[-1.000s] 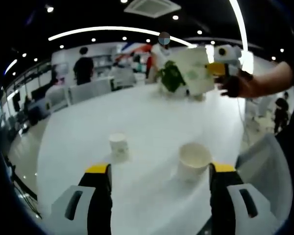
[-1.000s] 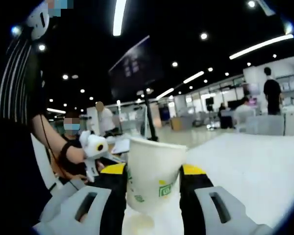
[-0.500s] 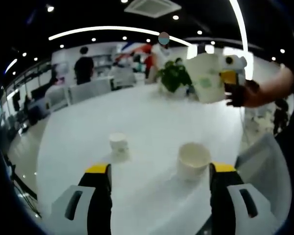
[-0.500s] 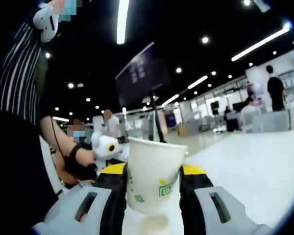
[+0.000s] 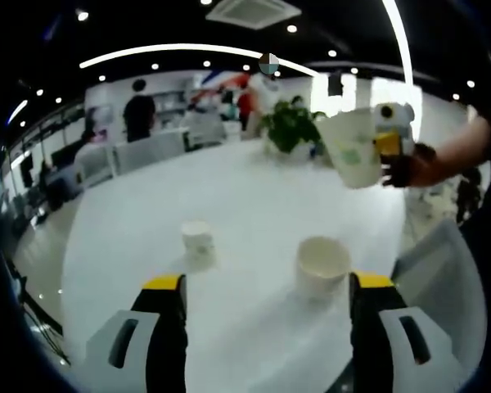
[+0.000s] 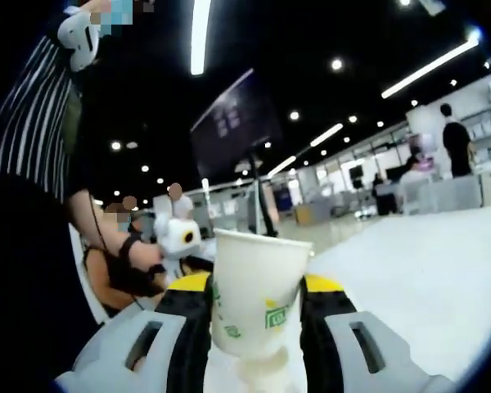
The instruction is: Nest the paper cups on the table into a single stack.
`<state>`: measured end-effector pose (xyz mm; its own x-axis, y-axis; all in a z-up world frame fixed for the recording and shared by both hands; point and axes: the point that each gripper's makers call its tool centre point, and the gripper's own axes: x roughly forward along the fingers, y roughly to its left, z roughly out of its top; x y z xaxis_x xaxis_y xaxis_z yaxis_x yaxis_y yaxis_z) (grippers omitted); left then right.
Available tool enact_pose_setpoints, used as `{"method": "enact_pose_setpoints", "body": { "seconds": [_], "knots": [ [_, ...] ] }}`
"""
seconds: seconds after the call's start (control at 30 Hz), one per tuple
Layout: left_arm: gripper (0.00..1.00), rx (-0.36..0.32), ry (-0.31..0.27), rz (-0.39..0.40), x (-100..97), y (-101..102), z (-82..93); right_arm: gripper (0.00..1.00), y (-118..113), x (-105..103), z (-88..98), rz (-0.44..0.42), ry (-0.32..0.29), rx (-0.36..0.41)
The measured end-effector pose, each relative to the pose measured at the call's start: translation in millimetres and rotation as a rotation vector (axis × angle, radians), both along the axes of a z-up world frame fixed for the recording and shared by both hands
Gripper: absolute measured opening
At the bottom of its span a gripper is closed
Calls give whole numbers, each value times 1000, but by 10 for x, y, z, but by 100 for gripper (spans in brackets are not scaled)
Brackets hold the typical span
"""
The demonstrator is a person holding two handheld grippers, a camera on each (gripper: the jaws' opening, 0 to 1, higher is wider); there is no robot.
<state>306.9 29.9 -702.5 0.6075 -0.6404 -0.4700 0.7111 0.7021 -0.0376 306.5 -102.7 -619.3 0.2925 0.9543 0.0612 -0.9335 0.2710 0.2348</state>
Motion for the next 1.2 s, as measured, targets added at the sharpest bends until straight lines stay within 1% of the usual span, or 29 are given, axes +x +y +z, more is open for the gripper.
{"method": "enact_pose_setpoints", "body": {
  "seconds": [0.07,0.1,0.27,0.43,0.57,0.77,0.83,1.0,1.1,1.2],
  "knots": [
    [80,8,4,5,9,17,-13,39,-2,-6,-10,-2,5,0],
    [80,1,6,12,19,25,-4,39,-5,-10,-22,-4,4,-4],
    [80,5,-5,14,21,38,15,39,-20,-29,-44,-3,2,-10],
    [80,1,-3,42,42,81,13,39,13,-60,-151,8,12,-28],
    [79,-12,-4,75,83,139,24,39,82,-72,-228,18,16,-34],
    [78,-8,-7,107,117,193,22,39,222,-42,-347,42,11,-46],
    [78,-6,-9,111,125,203,23,39,254,-18,-369,43,0,-47],
    [77,0,1,116,125,223,-3,39,338,32,-445,56,2,-49],
    [78,3,13,118,124,233,-24,39,373,24,-466,65,-8,-46],
    [78,6,12,119,136,247,-29,39,423,-15,-547,91,-2,-60]
  ]
}}
